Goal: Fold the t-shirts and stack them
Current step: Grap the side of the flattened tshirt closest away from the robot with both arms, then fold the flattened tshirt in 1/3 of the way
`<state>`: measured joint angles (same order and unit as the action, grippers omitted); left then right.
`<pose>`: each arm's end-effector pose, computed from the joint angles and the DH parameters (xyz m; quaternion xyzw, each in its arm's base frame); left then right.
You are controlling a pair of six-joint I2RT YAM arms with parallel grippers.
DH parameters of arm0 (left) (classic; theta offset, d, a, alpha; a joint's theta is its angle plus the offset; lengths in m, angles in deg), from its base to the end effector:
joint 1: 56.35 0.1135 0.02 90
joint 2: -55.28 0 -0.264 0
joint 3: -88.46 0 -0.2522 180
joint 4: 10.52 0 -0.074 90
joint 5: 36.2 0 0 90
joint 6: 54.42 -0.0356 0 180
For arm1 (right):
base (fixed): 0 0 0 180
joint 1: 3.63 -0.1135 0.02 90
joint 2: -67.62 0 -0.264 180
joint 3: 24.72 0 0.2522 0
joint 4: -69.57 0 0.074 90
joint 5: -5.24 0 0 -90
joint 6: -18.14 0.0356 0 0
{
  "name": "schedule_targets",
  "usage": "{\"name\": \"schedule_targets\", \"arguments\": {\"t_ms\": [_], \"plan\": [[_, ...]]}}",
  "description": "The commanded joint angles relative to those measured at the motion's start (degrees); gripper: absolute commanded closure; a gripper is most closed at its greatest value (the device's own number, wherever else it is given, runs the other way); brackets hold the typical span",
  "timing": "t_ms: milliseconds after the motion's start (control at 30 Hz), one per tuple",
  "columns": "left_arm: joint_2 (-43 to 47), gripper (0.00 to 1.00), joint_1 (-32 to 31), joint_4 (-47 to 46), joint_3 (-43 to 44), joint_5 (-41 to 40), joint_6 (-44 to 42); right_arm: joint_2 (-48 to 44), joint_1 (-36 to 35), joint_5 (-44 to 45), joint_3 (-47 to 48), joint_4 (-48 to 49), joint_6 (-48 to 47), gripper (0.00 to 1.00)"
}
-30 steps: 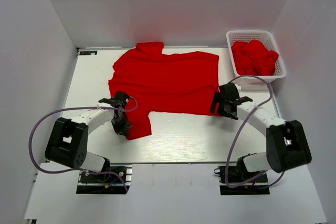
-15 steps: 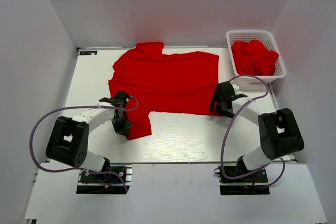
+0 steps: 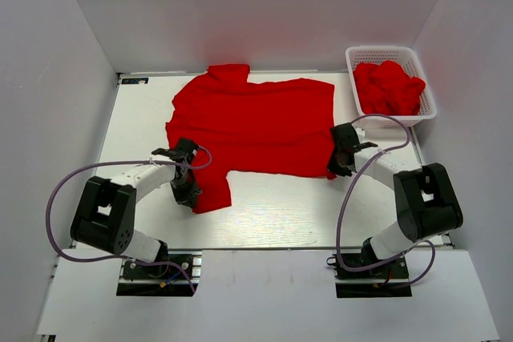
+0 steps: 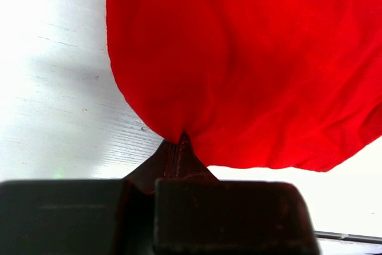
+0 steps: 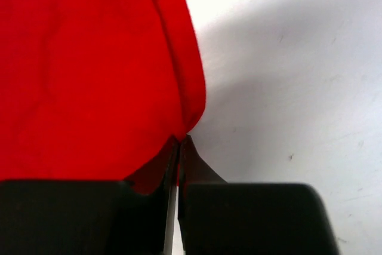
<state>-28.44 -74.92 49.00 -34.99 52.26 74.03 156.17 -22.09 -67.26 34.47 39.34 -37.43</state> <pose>0.2106 -0.0697 0.1513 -0.1729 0.9844 -0.0020 0.0318 0.2764 0.0810 0.1607 0.1720 0.9390 -0.0160 0.2975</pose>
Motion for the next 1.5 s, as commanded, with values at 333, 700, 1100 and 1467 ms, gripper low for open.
{"name": "schedule_targets", "arguments": {"t_ms": [333,700,1100,1467], "plan": [[11.3,1.00,-0.9,7.6,-3.9,9.5,-2.1,-15.1,-0.3,-11.8,-8.1,-14.6,-3.4,1.00],[14.5,1.00,-0.9,14.1,-1.0,11.5,-3.2,-18.9,-0.3,-15.3,-8.7,-17.5,-5.9,1.00],[0.6,1.00,0.4,4.5,20.9,13.5,-8.3,-13.4,0.2,-10.8,2.6,-16.5,-10.0,1.00],[-11.8,1.00,1.5,-1.1,38.0,4.6,-11.3,-5.1,0.1,-6.7,12.7,-17.8,-11.0,1.00]]}}
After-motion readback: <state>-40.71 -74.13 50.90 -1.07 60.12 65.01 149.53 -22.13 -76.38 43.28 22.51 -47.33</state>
